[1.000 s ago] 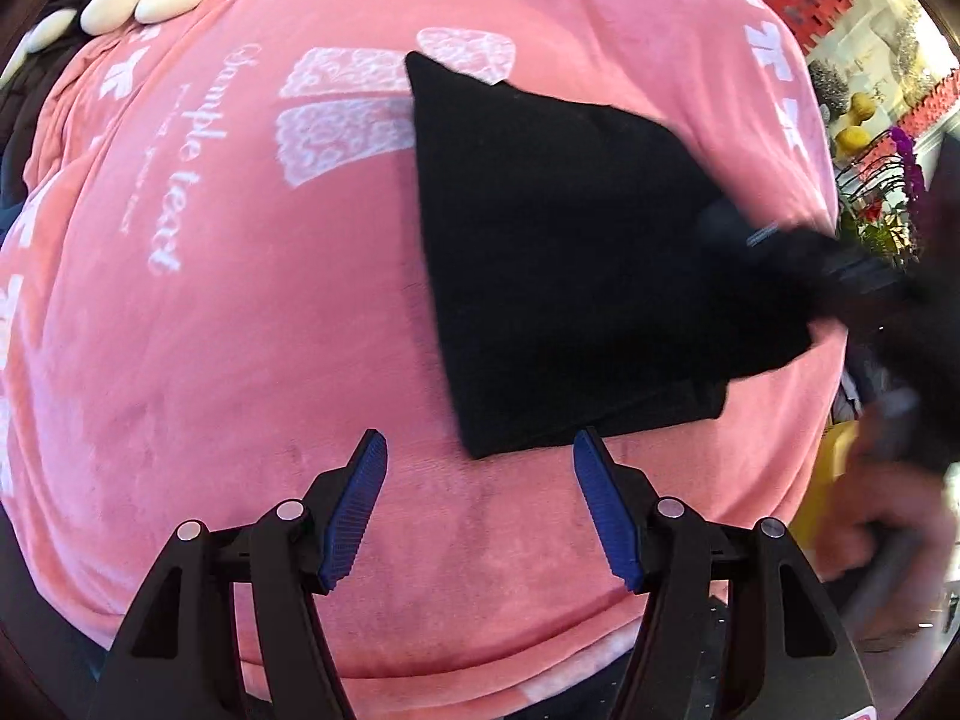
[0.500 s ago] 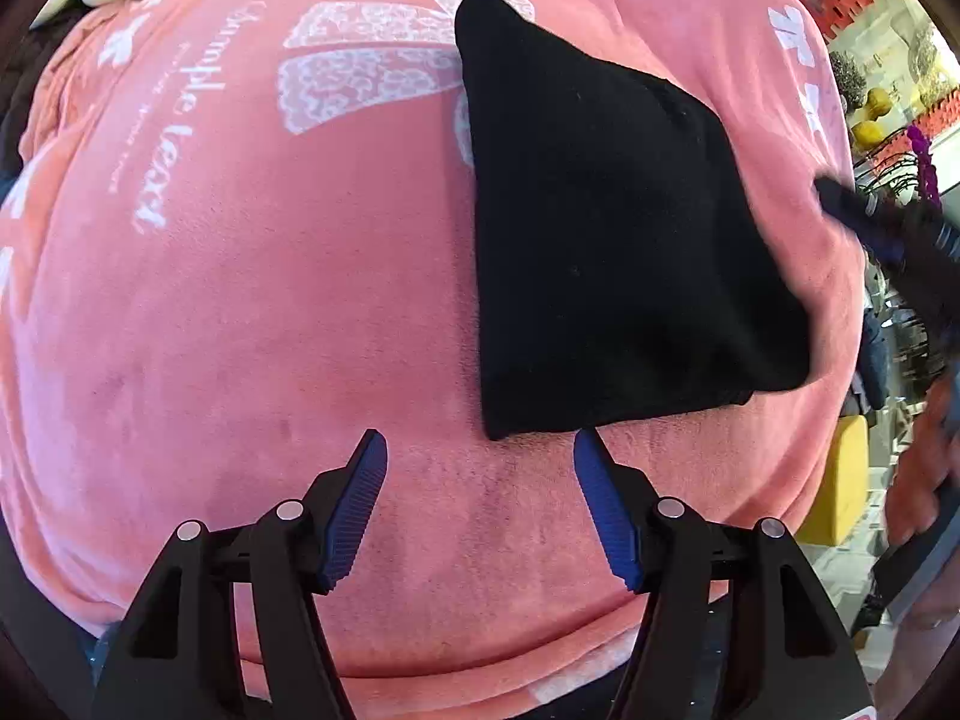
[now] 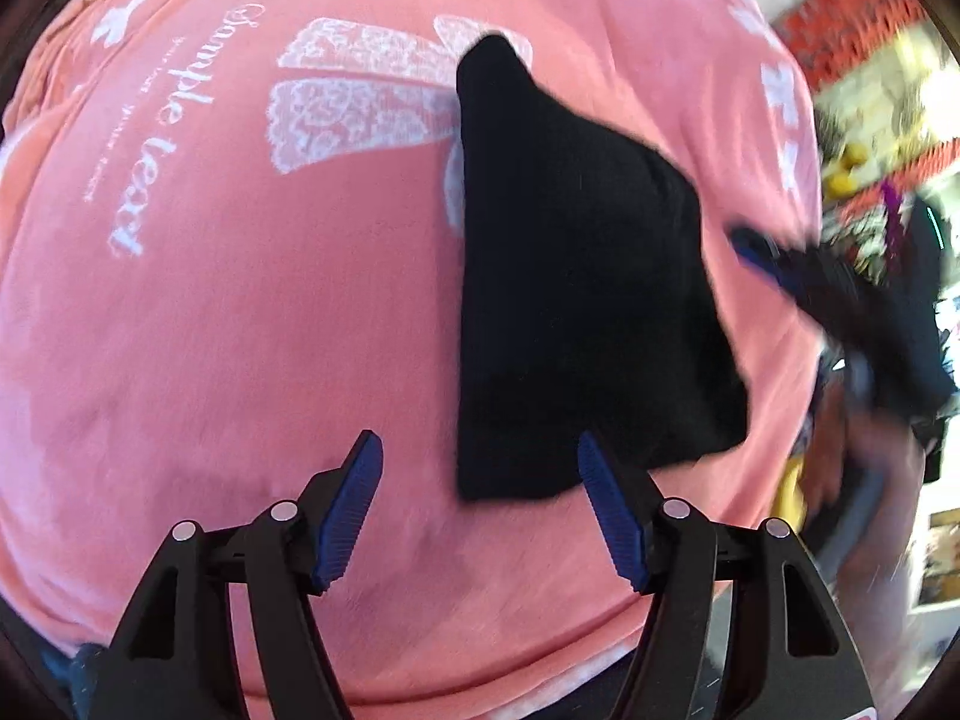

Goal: Fold small clothes

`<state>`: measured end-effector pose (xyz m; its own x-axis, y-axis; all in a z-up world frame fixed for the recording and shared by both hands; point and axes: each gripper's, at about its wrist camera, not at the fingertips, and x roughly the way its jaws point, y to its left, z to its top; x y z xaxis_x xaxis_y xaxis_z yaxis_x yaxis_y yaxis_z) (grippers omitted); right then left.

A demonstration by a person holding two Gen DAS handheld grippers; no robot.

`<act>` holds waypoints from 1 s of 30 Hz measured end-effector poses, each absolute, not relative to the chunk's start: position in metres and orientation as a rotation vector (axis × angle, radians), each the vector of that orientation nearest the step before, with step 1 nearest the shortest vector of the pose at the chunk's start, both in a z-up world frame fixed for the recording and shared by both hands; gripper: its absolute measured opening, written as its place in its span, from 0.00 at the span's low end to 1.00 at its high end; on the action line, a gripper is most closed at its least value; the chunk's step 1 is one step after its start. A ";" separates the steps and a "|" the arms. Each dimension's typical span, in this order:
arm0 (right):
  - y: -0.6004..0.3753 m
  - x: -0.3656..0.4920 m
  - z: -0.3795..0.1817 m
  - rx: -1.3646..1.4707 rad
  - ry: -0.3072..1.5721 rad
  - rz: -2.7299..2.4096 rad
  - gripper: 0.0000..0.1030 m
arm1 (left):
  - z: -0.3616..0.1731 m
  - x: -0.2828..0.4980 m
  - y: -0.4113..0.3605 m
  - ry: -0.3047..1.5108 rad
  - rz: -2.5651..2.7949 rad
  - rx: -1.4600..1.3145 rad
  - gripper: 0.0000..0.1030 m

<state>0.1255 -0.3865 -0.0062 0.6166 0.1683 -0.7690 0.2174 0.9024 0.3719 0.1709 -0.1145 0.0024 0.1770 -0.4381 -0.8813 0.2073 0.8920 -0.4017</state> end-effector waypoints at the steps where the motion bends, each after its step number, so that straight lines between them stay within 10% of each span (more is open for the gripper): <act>1: -0.384 0.113 -0.008 0.464 0.919 -0.017 0.34 | 0.005 0.180 -0.115 1.310 -0.467 -0.246 0.63; 15: -0.364 0.057 -0.059 0.491 1.038 0.000 0.25 | -0.015 0.282 -0.181 1.262 -0.542 -0.192 0.63; 26: -0.384 0.048 -0.056 0.565 1.041 -0.020 0.43 | -0.031 0.180 -0.116 1.393 -0.519 -0.358 0.75; 29: -0.381 0.046 -0.069 0.617 1.061 0.004 0.51 | -0.052 0.162 -0.110 1.402 -0.517 -0.432 0.63; 30: -0.378 0.050 -0.074 0.630 1.079 0.021 0.51 | -0.051 0.161 -0.110 1.370 -0.520 -0.419 0.32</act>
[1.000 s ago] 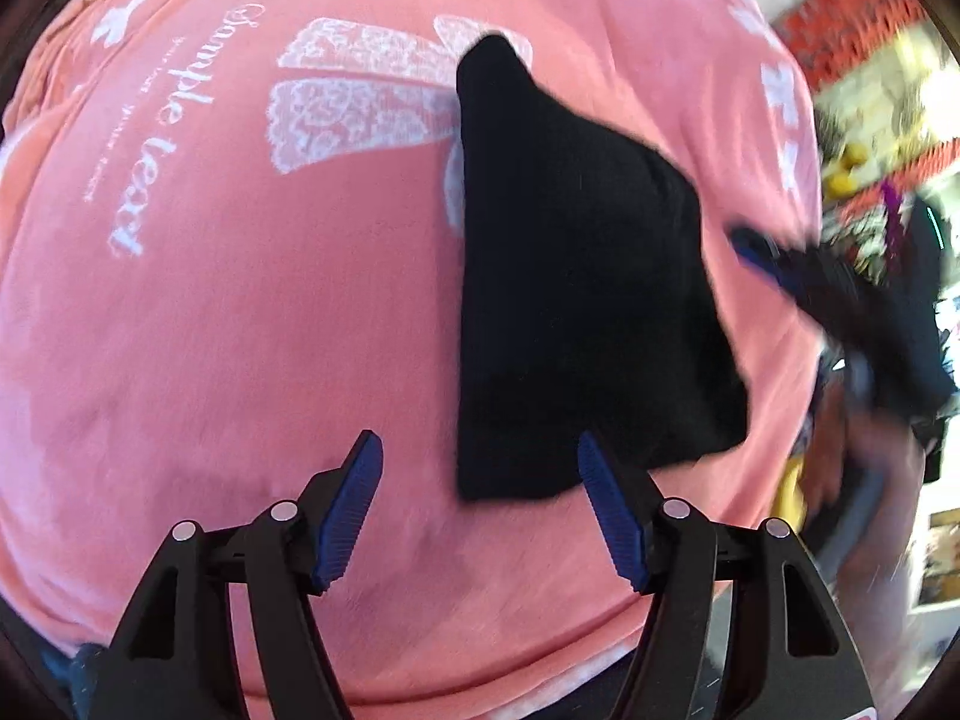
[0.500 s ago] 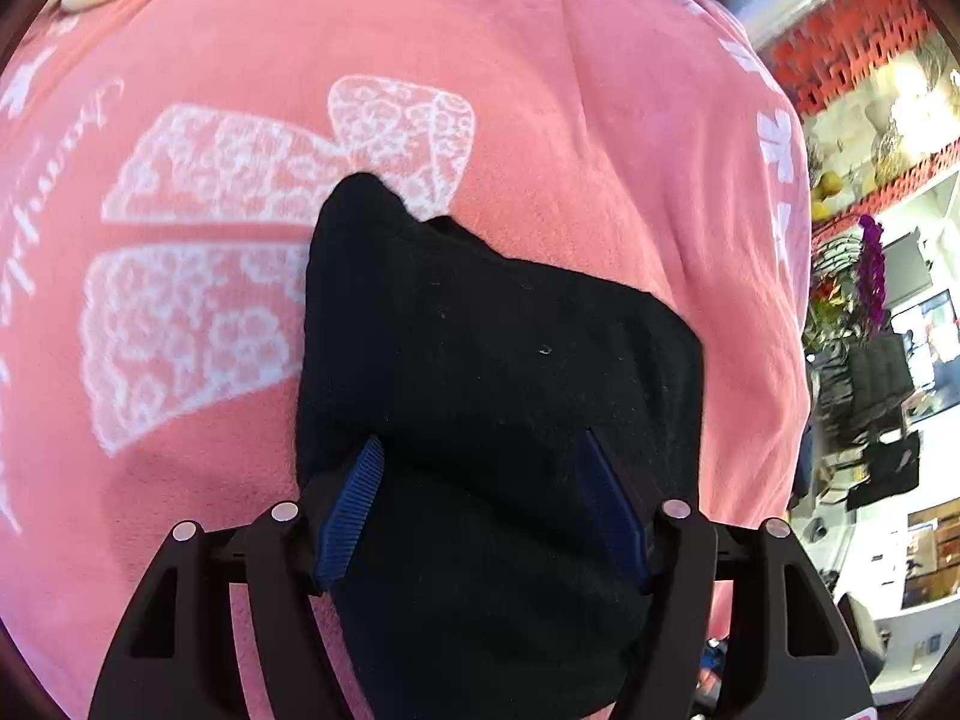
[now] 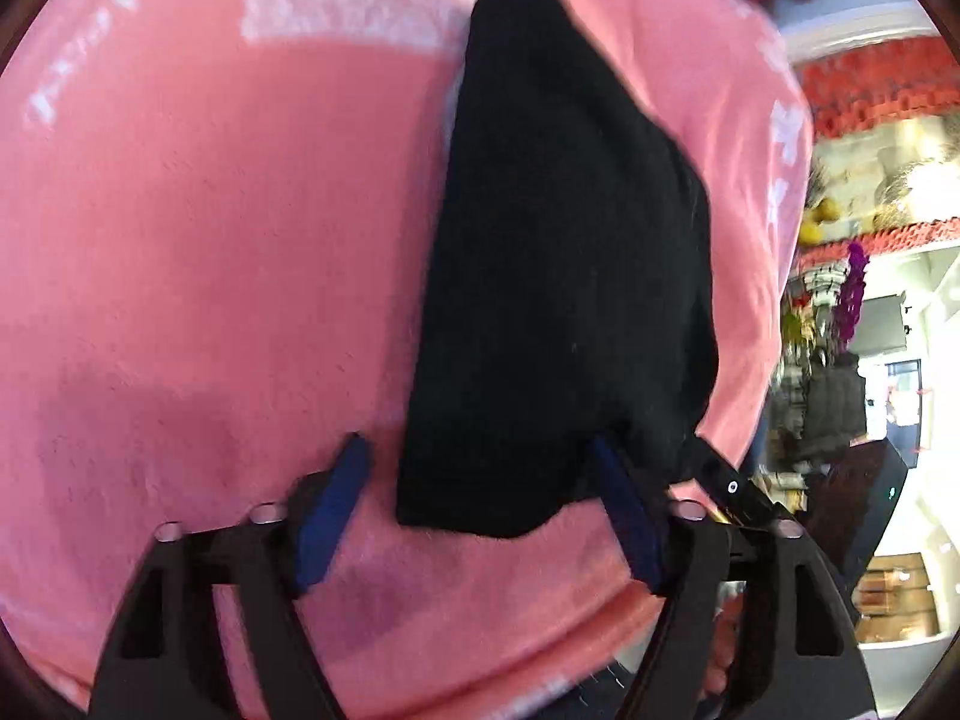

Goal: Fold small clothes

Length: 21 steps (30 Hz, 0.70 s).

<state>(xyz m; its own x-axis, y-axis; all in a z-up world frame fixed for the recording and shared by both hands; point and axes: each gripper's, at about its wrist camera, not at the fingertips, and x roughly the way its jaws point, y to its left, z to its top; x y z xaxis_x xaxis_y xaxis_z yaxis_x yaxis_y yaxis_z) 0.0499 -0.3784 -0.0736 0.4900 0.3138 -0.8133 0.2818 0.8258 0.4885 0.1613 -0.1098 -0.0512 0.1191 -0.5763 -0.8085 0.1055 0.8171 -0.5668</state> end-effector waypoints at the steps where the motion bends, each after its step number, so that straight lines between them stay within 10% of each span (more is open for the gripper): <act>1: -0.376 0.051 -0.077 0.648 1.090 0.035 0.51 | -0.054 0.162 -0.109 1.383 -0.549 -0.423 0.21; 5: -0.368 0.059 -0.077 0.693 1.109 0.094 0.13 | -0.054 0.171 -0.085 1.424 -0.568 -0.573 0.12; 9: -0.358 0.049 -0.066 0.608 1.116 0.091 0.14 | -0.033 0.164 -0.071 1.390 -0.592 -0.516 0.15; 13: -0.356 0.045 -0.066 0.530 1.131 0.001 0.45 | -0.045 0.160 -0.076 1.462 -0.533 -0.412 0.28; 17: -0.365 0.064 -0.038 0.554 1.013 0.018 0.79 | -0.005 0.179 -0.077 1.288 -0.524 -0.444 0.74; 21: -0.373 0.107 -0.051 0.567 1.046 0.018 0.79 | -0.007 0.223 -0.096 1.271 -0.498 -0.443 0.77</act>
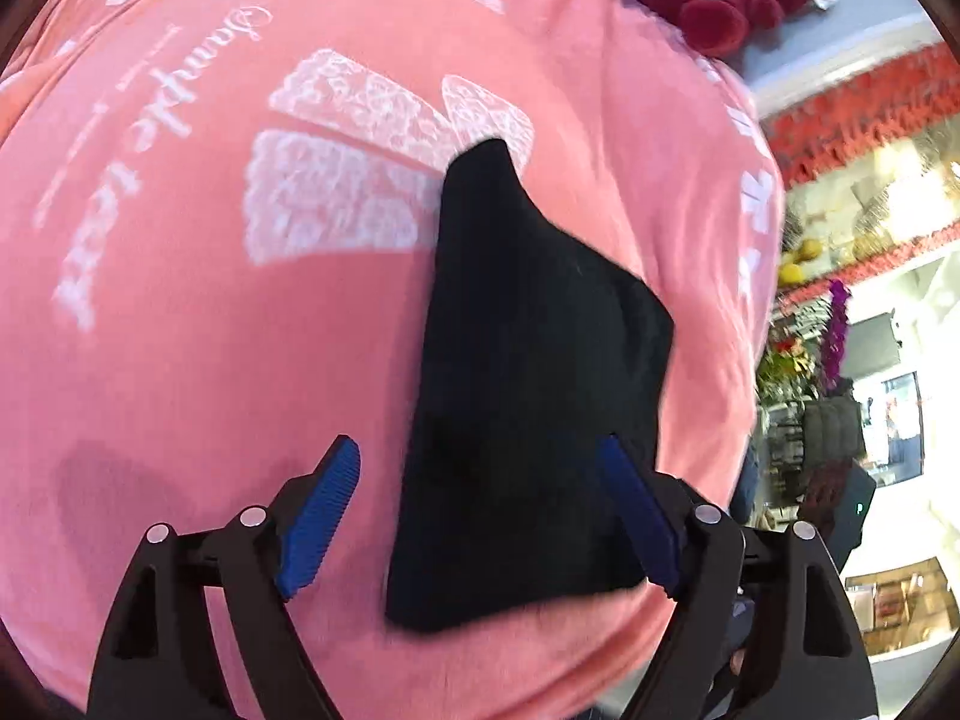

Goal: Fold small clothes

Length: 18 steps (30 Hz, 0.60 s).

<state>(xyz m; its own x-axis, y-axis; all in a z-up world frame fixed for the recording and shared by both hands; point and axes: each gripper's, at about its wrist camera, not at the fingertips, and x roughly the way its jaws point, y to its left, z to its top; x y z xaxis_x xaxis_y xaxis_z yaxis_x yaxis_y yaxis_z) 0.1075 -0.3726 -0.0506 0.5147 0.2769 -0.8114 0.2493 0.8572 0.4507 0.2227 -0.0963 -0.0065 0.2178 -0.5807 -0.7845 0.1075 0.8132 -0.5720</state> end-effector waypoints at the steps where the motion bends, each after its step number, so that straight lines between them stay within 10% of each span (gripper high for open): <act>1: -0.375 0.118 -0.061 0.591 1.067 0.015 0.79 | -0.015 0.232 -0.101 1.309 -0.491 -0.458 0.77; 6: -0.373 0.134 -0.080 0.676 1.051 0.009 0.78 | -0.058 0.243 -0.120 1.441 -0.512 -0.596 0.68; 8: -0.371 0.135 -0.078 0.714 1.054 0.074 0.39 | -0.054 0.235 -0.116 1.408 -0.534 -0.579 0.41; 10: -0.370 0.137 -0.071 0.723 1.068 0.088 0.23 | -0.049 0.234 -0.104 1.405 -0.555 -0.609 0.27; 18: -0.334 0.091 -0.024 0.623 1.074 0.192 0.19 | -0.008 0.186 -0.056 1.409 -0.578 -0.580 0.20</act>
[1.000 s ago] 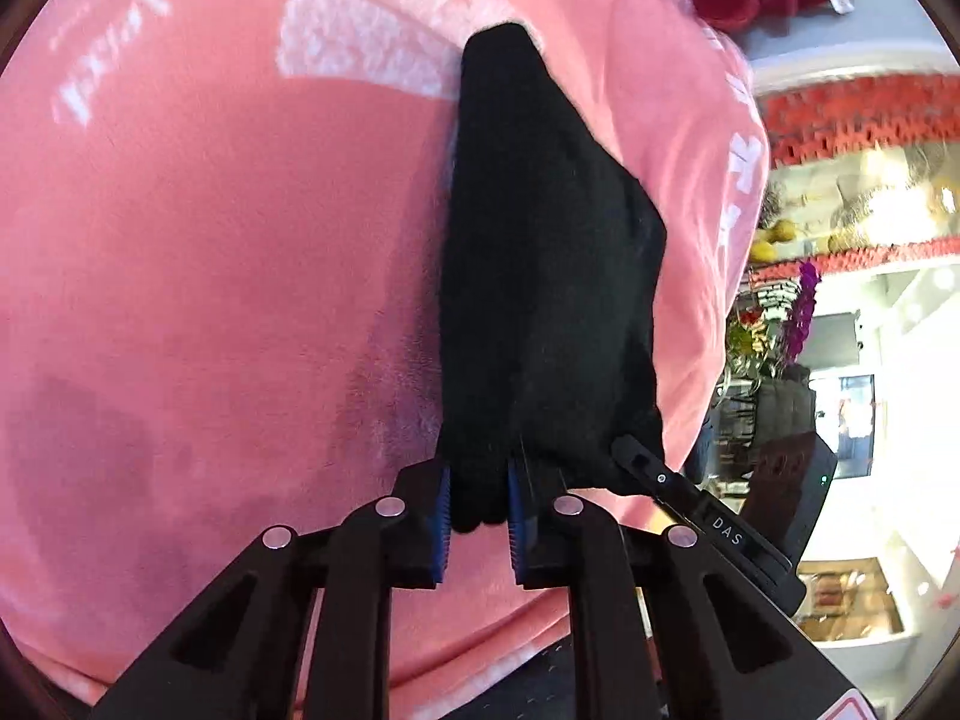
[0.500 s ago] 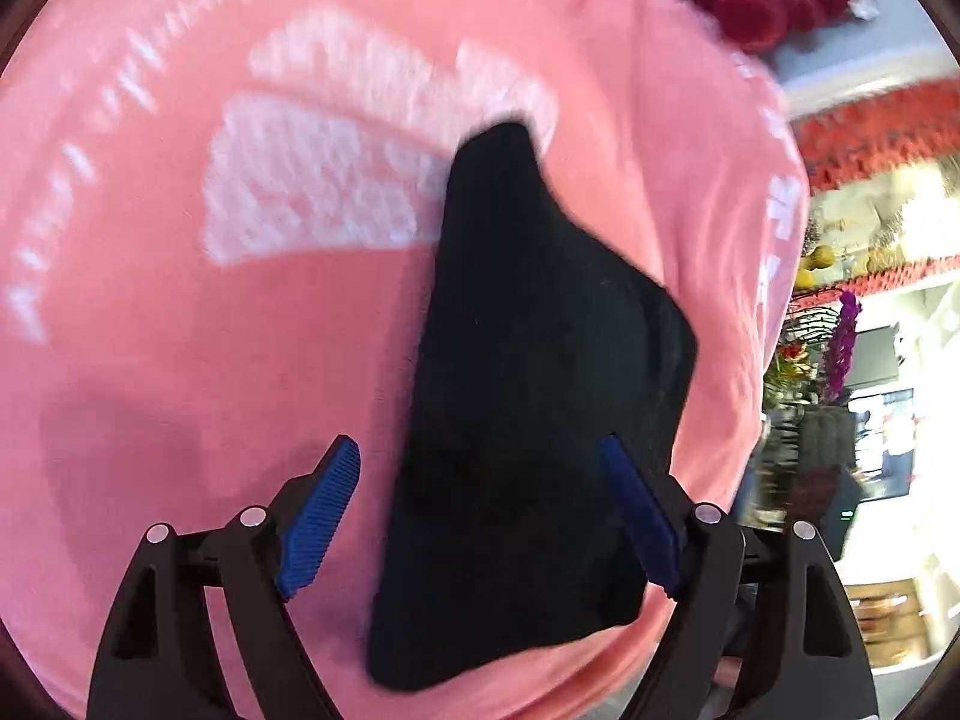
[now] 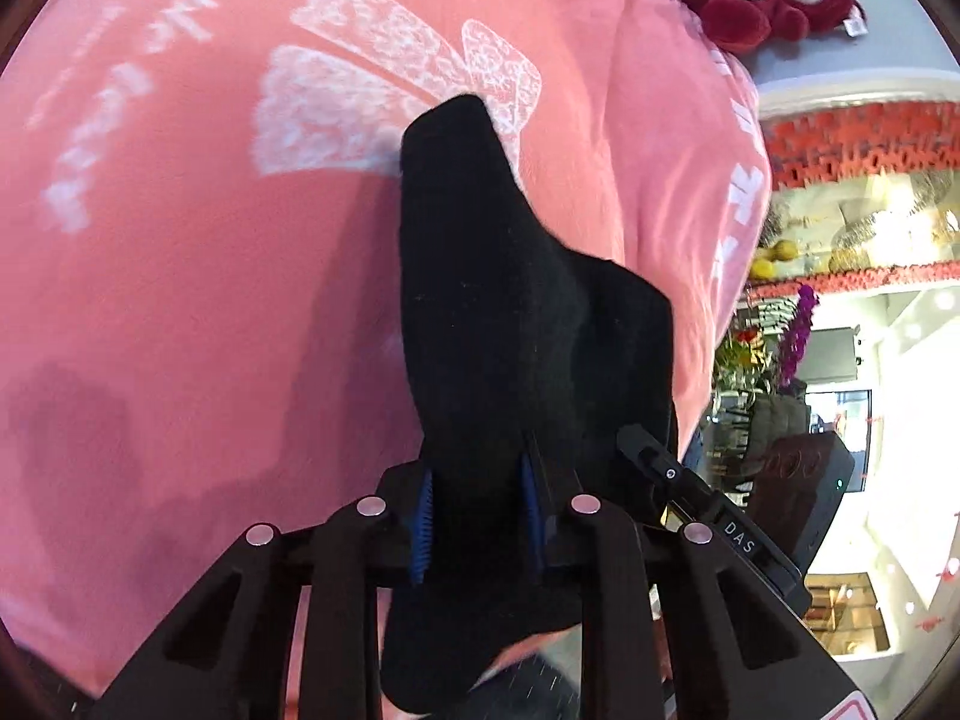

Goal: Fold small clothes

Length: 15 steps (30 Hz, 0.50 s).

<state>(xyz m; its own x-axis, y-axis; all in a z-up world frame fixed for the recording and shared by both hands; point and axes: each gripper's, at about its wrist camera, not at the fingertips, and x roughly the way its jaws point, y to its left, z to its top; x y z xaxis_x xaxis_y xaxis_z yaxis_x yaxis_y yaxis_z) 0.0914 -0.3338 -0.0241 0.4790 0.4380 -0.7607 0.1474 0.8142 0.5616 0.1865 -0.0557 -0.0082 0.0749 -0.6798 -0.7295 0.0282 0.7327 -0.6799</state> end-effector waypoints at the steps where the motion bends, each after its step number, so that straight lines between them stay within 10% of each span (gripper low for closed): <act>1: -0.326 0.081 -0.030 0.618 1.097 0.205 0.19 | -0.008 0.178 -0.049 1.421 -0.572 -0.574 0.20; 7: -0.299 0.047 -0.079 0.585 1.180 0.120 0.41 | -0.047 0.132 -0.028 1.522 -0.463 -0.442 0.31; 9: -0.305 0.046 -0.079 0.608 1.170 0.073 0.54 | -0.050 0.131 -0.027 1.496 -0.418 -0.412 0.54; 15: -0.313 0.058 -0.085 0.703 1.144 0.078 0.56 | -0.058 0.146 -0.039 1.462 -0.425 -0.412 0.59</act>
<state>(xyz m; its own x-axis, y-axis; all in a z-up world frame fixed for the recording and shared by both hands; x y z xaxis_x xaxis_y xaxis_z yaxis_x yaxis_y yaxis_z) 0.0585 -0.3127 -0.0847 0.4355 0.4017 -0.8056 0.2884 0.7855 0.5475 0.1457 -0.0390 -0.0581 0.0626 -0.5128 -0.8562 0.0257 0.8585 -0.5122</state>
